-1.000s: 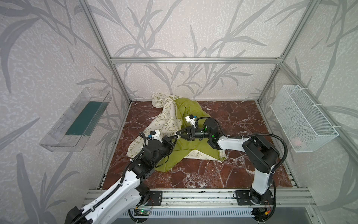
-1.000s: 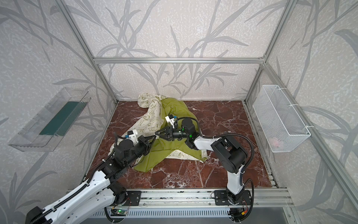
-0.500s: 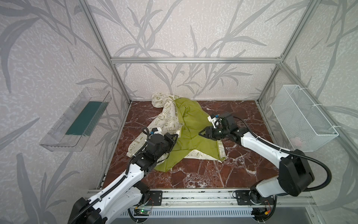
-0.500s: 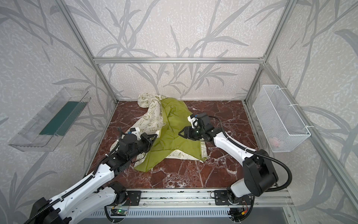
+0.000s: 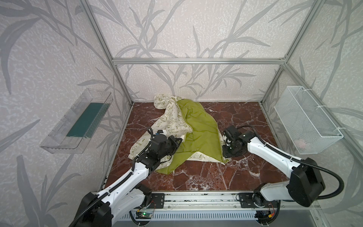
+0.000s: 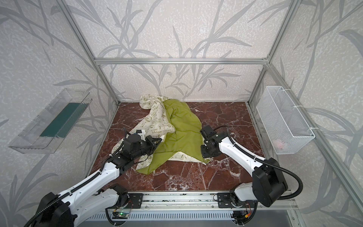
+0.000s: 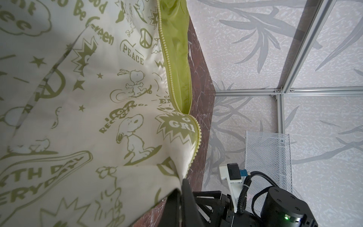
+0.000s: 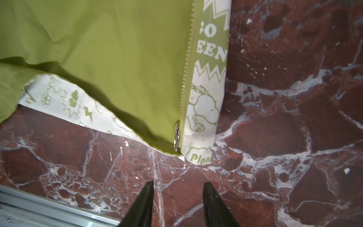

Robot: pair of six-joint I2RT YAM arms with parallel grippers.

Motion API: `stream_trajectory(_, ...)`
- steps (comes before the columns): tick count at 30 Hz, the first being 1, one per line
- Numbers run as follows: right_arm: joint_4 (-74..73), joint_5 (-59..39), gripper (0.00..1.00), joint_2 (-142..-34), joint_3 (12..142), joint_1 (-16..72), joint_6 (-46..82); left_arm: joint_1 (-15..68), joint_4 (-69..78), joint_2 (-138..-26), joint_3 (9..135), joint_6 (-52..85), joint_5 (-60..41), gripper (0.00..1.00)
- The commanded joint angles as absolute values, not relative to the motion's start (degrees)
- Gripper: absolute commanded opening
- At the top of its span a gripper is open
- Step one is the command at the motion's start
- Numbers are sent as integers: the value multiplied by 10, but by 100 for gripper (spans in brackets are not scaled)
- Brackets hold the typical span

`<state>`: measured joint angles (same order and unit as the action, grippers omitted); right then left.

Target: Zip up the jacket

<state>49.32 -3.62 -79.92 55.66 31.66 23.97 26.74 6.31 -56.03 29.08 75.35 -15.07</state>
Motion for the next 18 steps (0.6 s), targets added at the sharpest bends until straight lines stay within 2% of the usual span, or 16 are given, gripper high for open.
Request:
stream_trajectory(1, 507, -17, 42, -817, 551, 319, 234, 259, 88, -562, 285, 746, -172, 0)
stream_trajectory(18, 439, -28, 40, -930, 550, 320, 221, 237, 95, -566, 280, 749, -188, 0)
